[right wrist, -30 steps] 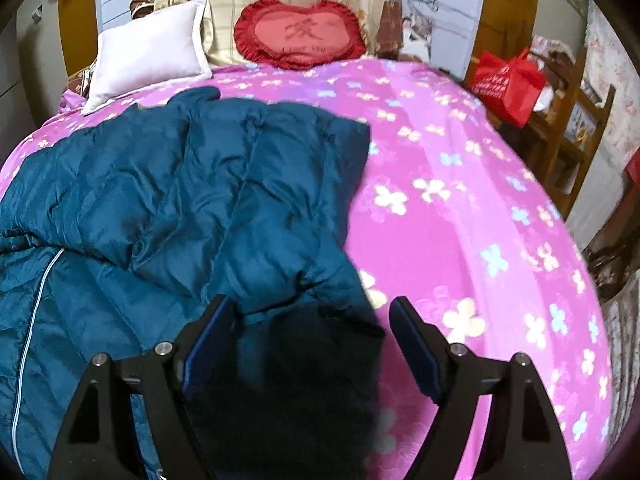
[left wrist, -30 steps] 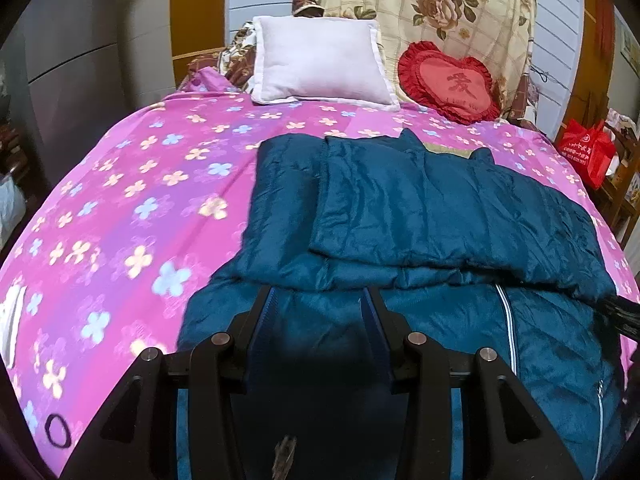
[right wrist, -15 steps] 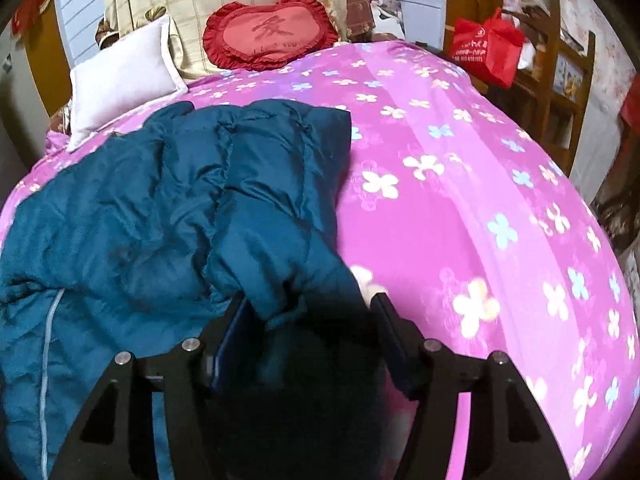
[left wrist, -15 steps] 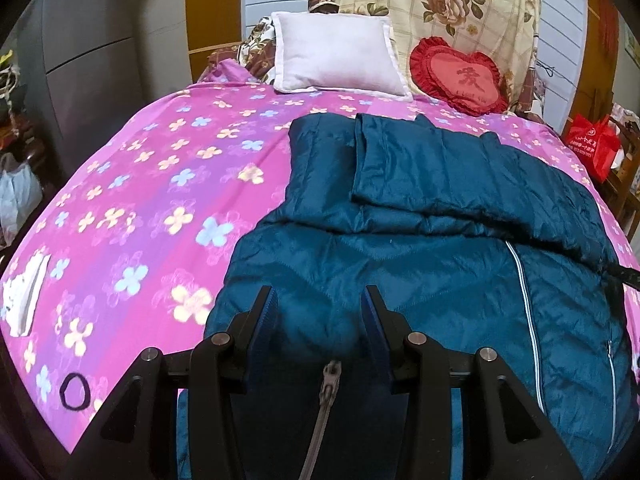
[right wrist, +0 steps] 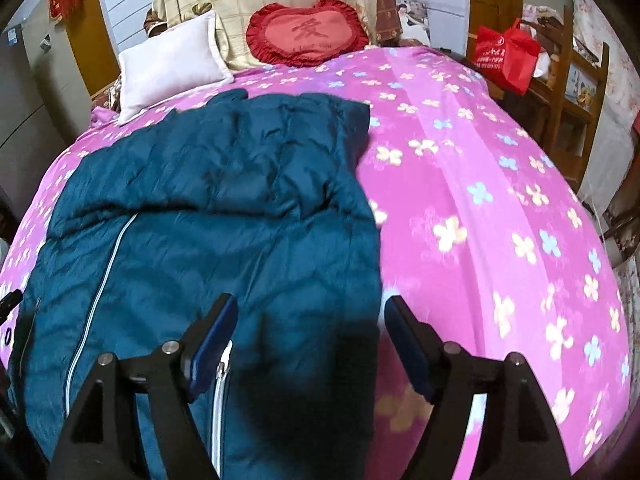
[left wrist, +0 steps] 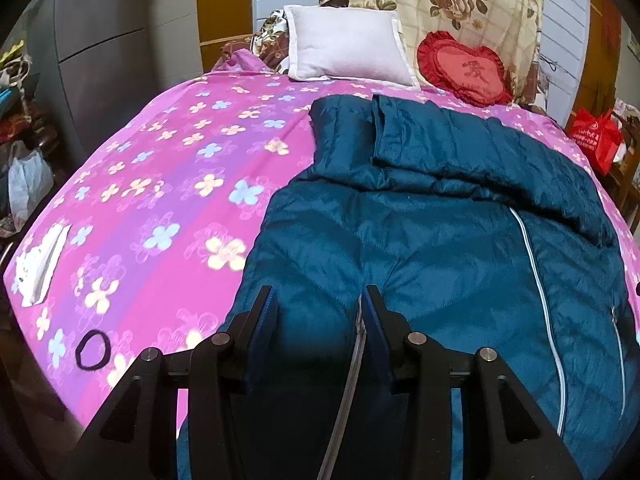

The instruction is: Fold large clothes

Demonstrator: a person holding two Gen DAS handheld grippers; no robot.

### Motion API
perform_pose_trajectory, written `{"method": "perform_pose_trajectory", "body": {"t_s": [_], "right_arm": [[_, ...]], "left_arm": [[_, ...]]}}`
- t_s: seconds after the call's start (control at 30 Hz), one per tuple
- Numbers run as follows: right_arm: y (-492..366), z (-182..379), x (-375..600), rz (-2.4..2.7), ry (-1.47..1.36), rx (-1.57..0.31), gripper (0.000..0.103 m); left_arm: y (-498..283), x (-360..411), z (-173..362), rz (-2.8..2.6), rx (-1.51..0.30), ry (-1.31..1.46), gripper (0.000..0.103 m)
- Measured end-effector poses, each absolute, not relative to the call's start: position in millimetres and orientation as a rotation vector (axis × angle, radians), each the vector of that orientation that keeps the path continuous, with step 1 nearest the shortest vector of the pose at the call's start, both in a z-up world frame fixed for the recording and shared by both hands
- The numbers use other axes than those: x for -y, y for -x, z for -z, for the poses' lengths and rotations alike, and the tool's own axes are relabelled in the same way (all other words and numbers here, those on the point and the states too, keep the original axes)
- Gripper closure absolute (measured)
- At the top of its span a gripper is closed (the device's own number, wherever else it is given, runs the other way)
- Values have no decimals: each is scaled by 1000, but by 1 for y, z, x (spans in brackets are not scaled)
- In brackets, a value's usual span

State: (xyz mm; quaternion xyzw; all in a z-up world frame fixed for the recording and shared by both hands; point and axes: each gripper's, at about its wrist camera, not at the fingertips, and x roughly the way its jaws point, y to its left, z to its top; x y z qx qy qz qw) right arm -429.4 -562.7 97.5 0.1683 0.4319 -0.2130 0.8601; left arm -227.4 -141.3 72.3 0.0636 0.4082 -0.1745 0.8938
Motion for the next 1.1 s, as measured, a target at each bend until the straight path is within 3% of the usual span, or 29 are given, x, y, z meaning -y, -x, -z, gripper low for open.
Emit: {"method": "perform_pose_trajectory", "body": {"t_s": [1.1], "right_arm": [[501,-88,460,315,-305,-938,21]], "left_arm": [[293,86,-60,328,-876,-165,78]]}}
